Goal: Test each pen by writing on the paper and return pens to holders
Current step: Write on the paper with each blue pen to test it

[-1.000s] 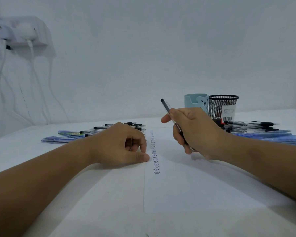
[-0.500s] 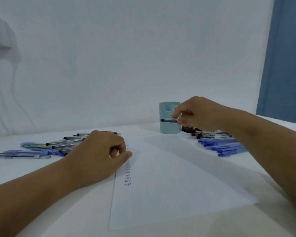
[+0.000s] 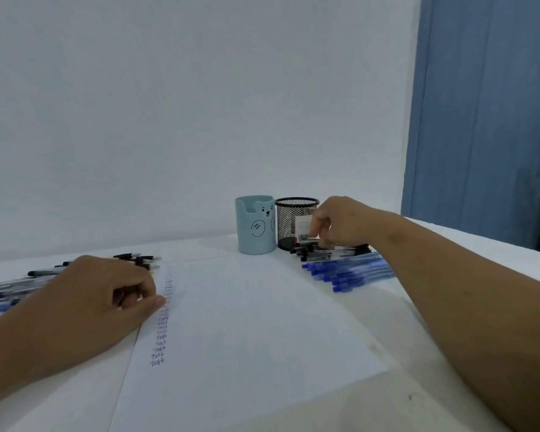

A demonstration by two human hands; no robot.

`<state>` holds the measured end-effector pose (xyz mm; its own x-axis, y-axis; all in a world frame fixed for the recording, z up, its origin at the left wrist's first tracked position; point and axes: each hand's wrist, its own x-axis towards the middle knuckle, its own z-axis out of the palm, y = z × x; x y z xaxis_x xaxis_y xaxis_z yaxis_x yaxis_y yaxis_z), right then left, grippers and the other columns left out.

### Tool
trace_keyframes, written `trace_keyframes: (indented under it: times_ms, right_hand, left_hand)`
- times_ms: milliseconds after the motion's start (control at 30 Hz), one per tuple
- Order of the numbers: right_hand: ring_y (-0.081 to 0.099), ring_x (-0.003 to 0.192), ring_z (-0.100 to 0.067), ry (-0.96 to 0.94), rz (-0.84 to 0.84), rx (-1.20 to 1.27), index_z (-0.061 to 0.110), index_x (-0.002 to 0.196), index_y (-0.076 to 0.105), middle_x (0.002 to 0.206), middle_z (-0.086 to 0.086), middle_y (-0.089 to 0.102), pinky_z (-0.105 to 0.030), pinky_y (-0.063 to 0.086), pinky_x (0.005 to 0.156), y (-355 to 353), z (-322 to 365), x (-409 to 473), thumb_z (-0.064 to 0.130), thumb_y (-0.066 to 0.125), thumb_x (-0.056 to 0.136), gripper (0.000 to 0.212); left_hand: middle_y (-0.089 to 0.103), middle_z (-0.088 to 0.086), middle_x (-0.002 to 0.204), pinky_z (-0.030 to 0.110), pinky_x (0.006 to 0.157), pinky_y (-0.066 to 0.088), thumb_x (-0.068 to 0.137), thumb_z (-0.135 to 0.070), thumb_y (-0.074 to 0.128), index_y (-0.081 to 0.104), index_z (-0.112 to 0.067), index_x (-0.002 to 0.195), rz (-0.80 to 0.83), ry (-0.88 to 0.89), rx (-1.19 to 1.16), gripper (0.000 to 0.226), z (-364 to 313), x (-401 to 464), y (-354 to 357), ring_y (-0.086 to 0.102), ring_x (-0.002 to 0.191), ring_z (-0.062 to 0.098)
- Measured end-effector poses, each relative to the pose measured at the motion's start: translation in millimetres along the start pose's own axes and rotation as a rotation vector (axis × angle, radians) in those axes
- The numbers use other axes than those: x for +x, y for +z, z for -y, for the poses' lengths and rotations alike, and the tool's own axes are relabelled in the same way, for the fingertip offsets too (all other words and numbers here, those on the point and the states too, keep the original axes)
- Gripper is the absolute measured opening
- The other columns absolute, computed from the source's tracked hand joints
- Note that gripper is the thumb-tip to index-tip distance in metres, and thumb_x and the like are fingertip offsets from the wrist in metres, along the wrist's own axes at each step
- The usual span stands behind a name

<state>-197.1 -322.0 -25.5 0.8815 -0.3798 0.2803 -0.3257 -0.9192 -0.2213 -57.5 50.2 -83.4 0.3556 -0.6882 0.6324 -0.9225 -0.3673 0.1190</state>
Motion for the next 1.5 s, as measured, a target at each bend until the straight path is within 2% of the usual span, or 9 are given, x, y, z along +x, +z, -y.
trace_keyframes:
  times_ms: [167, 300, 600, 767, 867, 1033, 1133, 1333, 1500]
  right_hand:
    - [0.063, 0.087, -0.016, 0.007, -0.004, 0.001, 0.028, 0.088, 0.072, 0.096, 0.003, 0.069, -0.027, 0.05, 0.074, 1, -5, 1, 0.006, 0.08, 0.078, 0.025]
    - [0.066, 0.097, -0.019, 0.008, -0.014, -0.04, 0.032, 0.077, 0.07, 0.102, 0.002, 0.072, -0.032, 0.057, 0.081, 2, -4, 0, -0.006, 0.064, 0.081, 0.038]
    - [0.061, 0.081, -0.013, -0.053, -0.037, -0.04, 0.022, 0.088, 0.072, 0.101, 0.001, 0.07, -0.019, 0.041, 0.061, -5, 22, -7, -0.01, 0.051, 0.085, 0.038]
    - [0.059, 0.084, -0.008, -0.272, -0.121, 0.037, 0.03, 0.094, 0.072, 0.086, 0.02, 0.058, -0.028, 0.053, 0.077, 12, 92, -23, 0.013, 0.06, 0.093, 0.021]
    - [0.061, 0.08, -0.001, -0.474, -0.099, 0.153, 0.032, 0.097, 0.071, 0.081, 0.023, 0.061, -0.026, 0.053, 0.077, 29, 145, -39, 0.02, 0.064, 0.093, 0.014]
    - [0.06, 0.084, -0.004, -0.733, -0.013, 0.277, 0.03, 0.098, 0.071, 0.089, 0.02, 0.064, -0.028, 0.051, 0.079, 69, 197, -61, 0.032, 0.064, 0.094, 0.008]
    - [0.058, 0.09, -0.004, -0.812, 0.02, 0.247, 0.031, 0.102, 0.069, 0.097, 0.019, 0.064, -0.029, 0.049, 0.084, 84, 202, -65, 0.038, 0.061, 0.096, 0.013]
    - [0.059, 0.094, -0.004, -0.831, 0.005, 0.3, 0.032, 0.092, 0.07, 0.091, 0.021, 0.065, -0.02, 0.045, 0.082, 93, 199, -62, 0.033, 0.063, 0.095, 0.008]
    - [0.06, 0.095, -0.002, -0.847, 0.001, 0.296, 0.034, 0.091, 0.071, 0.091, 0.024, 0.065, -0.014, 0.043, 0.081, 93, 201, -60, 0.034, 0.063, 0.094, 0.008]
  left_hand:
    - [0.057, -0.012, 0.06, 0.014, 0.051, 0.037, 0.079, -0.029, 0.081, 0.067, -0.033, 0.076, 0.015, -0.016, 0.0, 0.015, 0, 0, -1, 0.051, 0.054, 0.008]
    - [0.057, -0.011, 0.059, 0.014, 0.052, 0.037, 0.08, -0.029, 0.08, 0.068, -0.032, 0.077, 0.011, -0.028, -0.02, 0.013, 2, 1, -3, 0.05, 0.054, 0.009]
    - [0.057, -0.011, 0.057, 0.018, 0.051, 0.038, 0.082, -0.027, 0.08, 0.069, -0.028, 0.076, 0.033, -0.033, -0.038, 0.013, 8, 2, -4, 0.047, 0.05, 0.007]
    - [0.062, -0.008, 0.061, 0.02, 0.055, 0.04, 0.085, -0.028, 0.076, 0.071, -0.026, 0.074, 0.085, -0.077, -0.078, 0.013, 12, 6, -18, 0.049, 0.054, 0.008]
    - [0.065, -0.007, 0.062, 0.015, 0.055, 0.039, 0.085, -0.022, 0.074, 0.072, -0.025, 0.07, 0.089, -0.14, -0.098, 0.015, 14, 6, -26, 0.053, 0.056, 0.008]
    - [0.06, -0.014, 0.056, 0.011, 0.055, 0.041, 0.085, -0.013, 0.072, 0.072, -0.026, 0.071, 0.081, -0.272, -0.09, 0.02, 32, 7, -43, 0.052, 0.053, 0.004]
    - [0.062, -0.012, 0.067, 0.01, 0.051, 0.042, 0.086, -0.008, 0.066, 0.075, -0.024, 0.079, 0.079, -0.414, -0.056, 0.02, 58, 3, -64, 0.053, 0.054, 0.001]
    - [0.066, -0.007, 0.101, 0.013, 0.06, 0.039, 0.083, 0.003, 0.051, 0.074, -0.029, 0.09, 0.328, -0.582, 0.156, 0.04, 100, -15, -105, 0.055, 0.073, 0.003]
    - [0.069, -0.007, 0.101, 0.02, 0.07, 0.044, 0.081, -0.014, 0.08, 0.074, -0.029, 0.089, 0.45, -0.626, 0.15, 0.018, 117, -25, -113, 0.057, 0.08, 0.005]
